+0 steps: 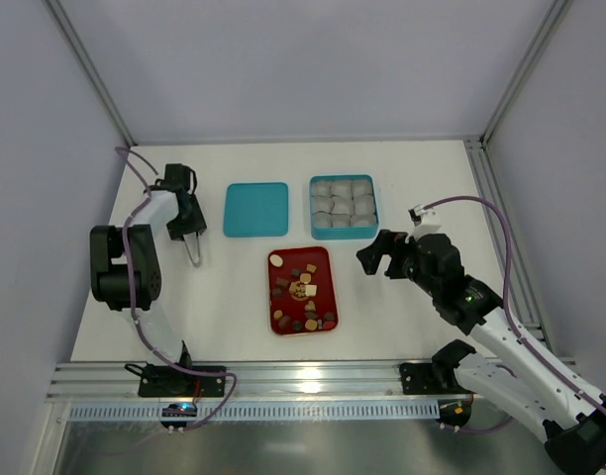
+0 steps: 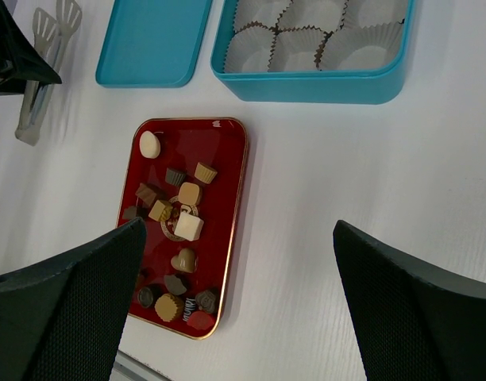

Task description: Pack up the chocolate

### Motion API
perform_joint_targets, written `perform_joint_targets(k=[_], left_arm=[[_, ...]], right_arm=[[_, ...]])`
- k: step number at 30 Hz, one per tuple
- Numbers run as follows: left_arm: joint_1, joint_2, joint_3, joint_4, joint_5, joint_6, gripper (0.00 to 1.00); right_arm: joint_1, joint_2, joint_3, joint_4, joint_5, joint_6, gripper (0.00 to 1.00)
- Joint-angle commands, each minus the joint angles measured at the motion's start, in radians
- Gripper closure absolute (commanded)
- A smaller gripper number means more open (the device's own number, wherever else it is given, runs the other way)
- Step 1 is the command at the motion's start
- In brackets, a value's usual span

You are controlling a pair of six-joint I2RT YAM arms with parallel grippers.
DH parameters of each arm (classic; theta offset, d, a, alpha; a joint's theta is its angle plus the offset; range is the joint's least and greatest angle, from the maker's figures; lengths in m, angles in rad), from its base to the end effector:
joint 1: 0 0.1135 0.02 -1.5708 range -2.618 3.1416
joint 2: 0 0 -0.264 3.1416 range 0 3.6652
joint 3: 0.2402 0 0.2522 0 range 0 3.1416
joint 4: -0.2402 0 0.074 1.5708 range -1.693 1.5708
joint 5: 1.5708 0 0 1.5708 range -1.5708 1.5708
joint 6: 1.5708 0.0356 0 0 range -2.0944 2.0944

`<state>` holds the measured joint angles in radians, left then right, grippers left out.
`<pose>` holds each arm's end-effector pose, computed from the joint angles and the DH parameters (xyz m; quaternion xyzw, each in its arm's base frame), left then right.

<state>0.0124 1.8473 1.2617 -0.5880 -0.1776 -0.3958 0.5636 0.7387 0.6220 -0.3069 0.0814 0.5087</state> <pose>0.3714 0.0109 0.1815 -0.2150 0.9527 0.0479 0.2095 0.1494 0.0910 0.2773 -0.0010 0.8395 0.2476 0.4836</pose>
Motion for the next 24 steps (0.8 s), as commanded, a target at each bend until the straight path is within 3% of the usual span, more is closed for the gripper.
perform_joint_targets(k=[1, 24], left_arm=[[-0.003, -0.118, 0.021, -0.075, -0.036, -0.026, 0.48], [-0.121, -0.364, 0.096, -0.292, -0.019, -0.034, 0.44]], right_arm=[[0.004, -0.015, 0.013, 0.043, -0.011, 0.014, 0.00], [0.004, 0.027, 0.021, 0.066, -0.015, 0.019, 0.00]])
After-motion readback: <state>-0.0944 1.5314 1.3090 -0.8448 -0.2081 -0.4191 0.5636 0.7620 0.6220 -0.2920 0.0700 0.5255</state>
